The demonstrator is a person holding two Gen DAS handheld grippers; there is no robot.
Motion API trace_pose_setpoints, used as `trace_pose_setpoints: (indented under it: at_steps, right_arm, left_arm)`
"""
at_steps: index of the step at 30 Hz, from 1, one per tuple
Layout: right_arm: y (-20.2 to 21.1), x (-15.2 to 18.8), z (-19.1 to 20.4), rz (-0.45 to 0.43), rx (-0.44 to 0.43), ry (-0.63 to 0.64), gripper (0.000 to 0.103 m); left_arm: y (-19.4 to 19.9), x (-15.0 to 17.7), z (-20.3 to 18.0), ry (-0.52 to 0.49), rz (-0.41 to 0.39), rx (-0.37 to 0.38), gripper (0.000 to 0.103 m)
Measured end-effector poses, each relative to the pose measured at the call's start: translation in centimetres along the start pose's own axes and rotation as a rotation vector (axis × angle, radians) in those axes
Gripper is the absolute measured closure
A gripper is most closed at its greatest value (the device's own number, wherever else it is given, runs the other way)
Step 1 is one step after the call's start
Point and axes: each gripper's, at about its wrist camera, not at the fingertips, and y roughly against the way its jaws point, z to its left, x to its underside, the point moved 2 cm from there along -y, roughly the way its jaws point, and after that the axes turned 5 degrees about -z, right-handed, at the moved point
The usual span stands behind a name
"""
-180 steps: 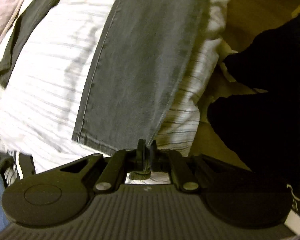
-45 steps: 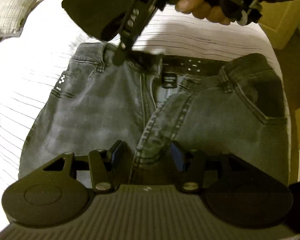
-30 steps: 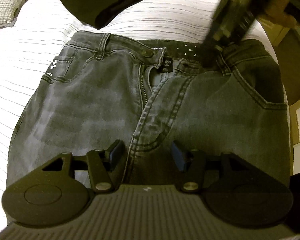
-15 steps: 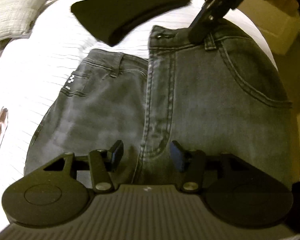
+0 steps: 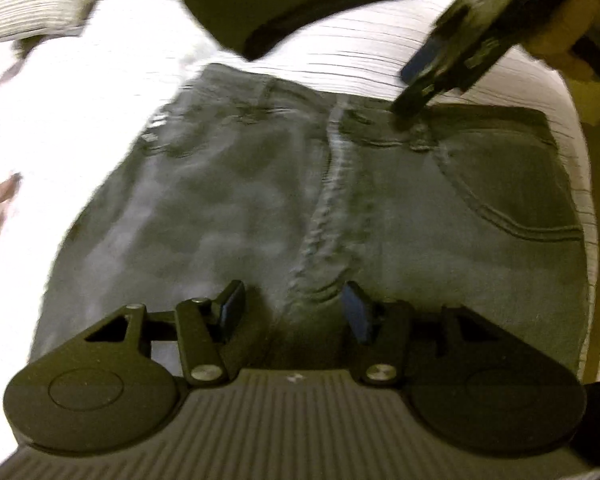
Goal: Fold clothes
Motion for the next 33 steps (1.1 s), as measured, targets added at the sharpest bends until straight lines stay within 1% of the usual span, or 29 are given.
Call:
trace_pose_setpoints:
  at_steps: [2, 3, 4, 5, 6, 8, 9, 11, 12, 13, 16, 18, 20, 23, 26, 29, 30, 32, 33]
  right_arm:
    - [1.1, -0.4, 1.2, -0.043, -0.013, 0.022, 0.048]
    - [1.4, -0.5, 2.0, -0.055, -0.049, 0.023, 0.048]
    - [0.9, -0.6, 3.1, -0.051, -0.089, 0.017, 0.048]
    - [0.2, -0.5, 4.1, -0.032, -0.140, 0.011, 0.048]
    - [-0.8, -0.2, 5.0, -0.007, -0.173, 0.015, 0.048]
    - [-3.8, 0.3, 6.6, 0.060, -0.209, 0.052, 0.048]
    - [-5.3, 0.5, 7.0, 0.075, -0.211, 0.061, 0.049]
    - [-7.7, 0.5, 7.1, 0.080, -0.187, 0.053, 0.049]
    - [-8.3, 0.4, 7.1, 0.079, -0.176, 0.049, 0.049]
    - [-8.1, 0.2, 7.2, 0.074, -0.167, 0.048, 0.049]
    - [-6.0, 0.6, 7.5, 0.036, -0.131, 0.054, 0.048]
    - [-4.4, 1.4, 8.3, 0.023, -0.089, 0.042, 0.048]
    - [-2.4, 2.5, 9.6, -0.002, -0.060, 0.021, 0.048]
    - [-0.6, 4.4, 12.4, -0.049, -0.041, -0.018, 0.048]
    - [-0.1, 7.6, 14.9, -0.032, -0.002, -0.058, 0.048]
    - [-0.3, 11.6, 15.2, 0.038, 0.116, -0.137, 0.048]
    - [0.1, 12.4, 15.6, 0.045, 0.165, -0.152, 0.048]
    - [1.0, 13.8, 16.5, 0.058, 0.262, -0.182, 0.047]
    - [1.7, 14.0, 17.3, 0.054, 0.280, -0.193, 0.045]
  left_arm:
    - [0.2, 0.5, 0.5, 0.014, 0.003, -0.020, 0.054]
    - [0.3, 0.7, 0.8, 0.020, 0.004, -0.029, 0.054]
    - [0.3, 0.9, 1.1, 0.027, 0.005, -0.039, 0.049]
    - [0.4, 1.1, 1.4, 0.034, 0.007, -0.049, 0.047]
    - [0.5, 1.4, 1.6, 0.041, 0.008, -0.059, 0.044]
    - [0.7, 1.8, 2.2, 0.054, 0.011, -0.078, 0.044]
    - [0.8, 2.1, 2.5, 0.061, 0.012, -0.088, 0.044]
    - [0.9, 2.5, 3.0, 0.074, 0.015, -0.108, 0.044]
    - [1.0, 2.7, 3.3, 0.081, 0.016, -0.117, 0.047]
    - [1.9, 3.8, 3.6, 0.095, 0.024, -0.132, 0.051]
    - [5.6, 8.0, 4.4, 0.145, 0.057, -0.184, 0.051]
    - [8.1, 10.9, 4.9, 0.179, 0.078, -0.219, 0.051]
    - [10.0, 14.5, 5.0, 0.209, 0.116, -0.235, 0.051]
    - [11.7, 18.9, 4.4, 0.240, 0.157, -0.227, 0.051]
    - [12.5, 23.2, 3.1, 0.234, 0.178, -0.201, 0.051]
    - [12.7, 27.4, 2.0, 0.190, 0.216, -0.187, 0.050]
    - [13.0, 28.7, 1.8, 0.177, 0.223, -0.187, 0.050]
    - [14.6, 31.0, 2.0, 0.176, 0.211, -0.187, 0.050]
    - [15.5, 31.9, 2.1, 0.185, 0.202, -0.186, 0.050]
